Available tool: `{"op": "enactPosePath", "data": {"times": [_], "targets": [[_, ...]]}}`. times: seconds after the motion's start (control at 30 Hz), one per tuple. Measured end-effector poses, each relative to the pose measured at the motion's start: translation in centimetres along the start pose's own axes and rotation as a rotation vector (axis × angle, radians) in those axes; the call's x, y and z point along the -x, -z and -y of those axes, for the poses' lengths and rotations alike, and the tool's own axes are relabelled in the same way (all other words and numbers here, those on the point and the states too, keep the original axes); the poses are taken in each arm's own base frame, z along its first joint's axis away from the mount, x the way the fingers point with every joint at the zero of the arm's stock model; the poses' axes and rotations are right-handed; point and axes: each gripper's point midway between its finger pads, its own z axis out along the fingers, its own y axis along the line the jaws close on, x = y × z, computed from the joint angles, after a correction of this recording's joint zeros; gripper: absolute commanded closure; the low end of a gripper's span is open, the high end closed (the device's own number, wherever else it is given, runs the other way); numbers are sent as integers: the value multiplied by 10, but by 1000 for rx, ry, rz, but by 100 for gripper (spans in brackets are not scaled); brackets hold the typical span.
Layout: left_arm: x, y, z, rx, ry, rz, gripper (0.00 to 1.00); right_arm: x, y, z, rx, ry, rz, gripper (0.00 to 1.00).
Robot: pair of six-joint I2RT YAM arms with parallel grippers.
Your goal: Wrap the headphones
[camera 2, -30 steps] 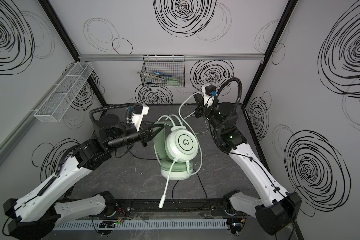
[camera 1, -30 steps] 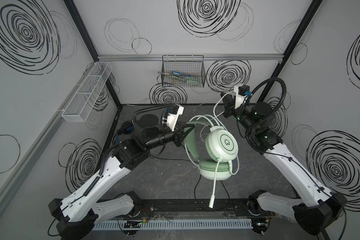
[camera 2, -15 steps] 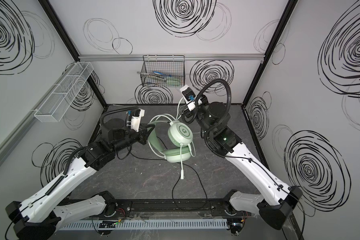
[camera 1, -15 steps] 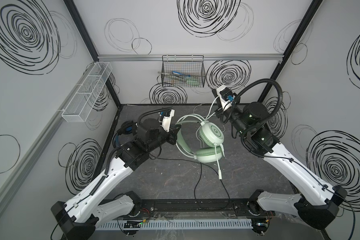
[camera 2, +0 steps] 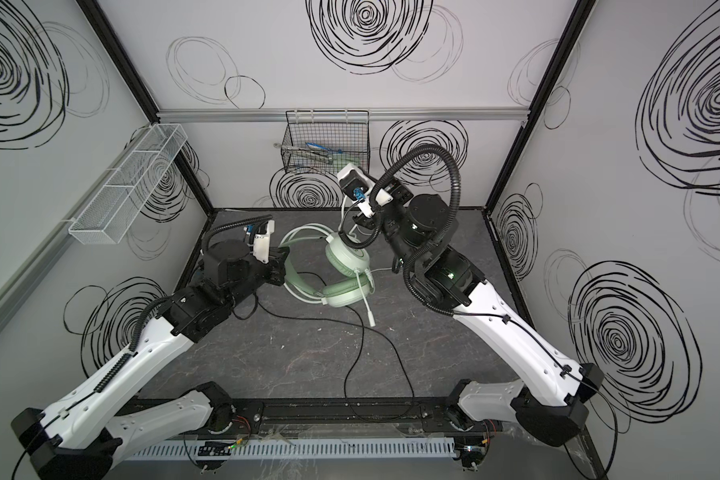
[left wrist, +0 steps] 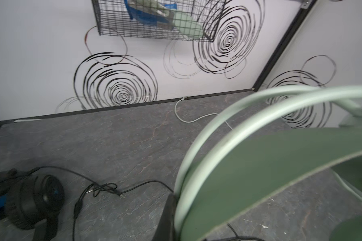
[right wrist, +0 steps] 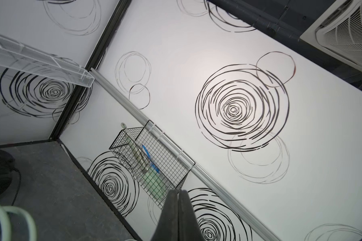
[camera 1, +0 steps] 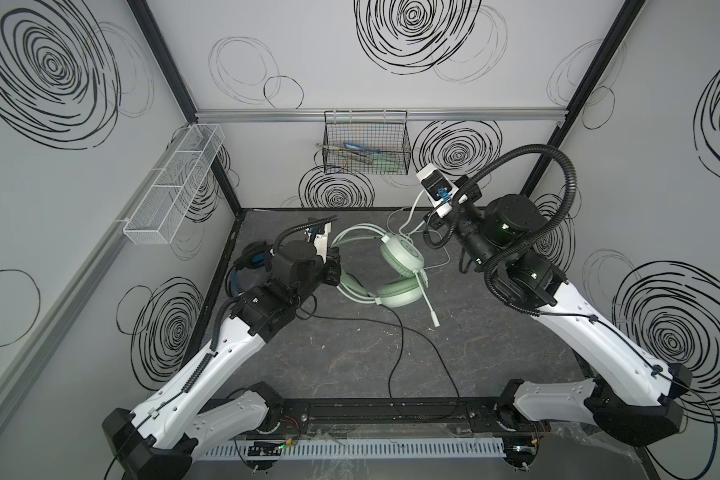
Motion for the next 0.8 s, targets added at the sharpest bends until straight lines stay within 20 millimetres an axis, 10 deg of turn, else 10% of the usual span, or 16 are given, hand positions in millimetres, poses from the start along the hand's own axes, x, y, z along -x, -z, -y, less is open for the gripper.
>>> {"op": "enactPosePath", "data": {"times": [0.37,0.8], "targets": [[-13,-1,-26,135,-82,-31,100,-62,-17,-4,-18,99,-256,100],[-35,17,30,-233,-112,-137,100,-128,-17,53,-202,-71,-436,100]]}}
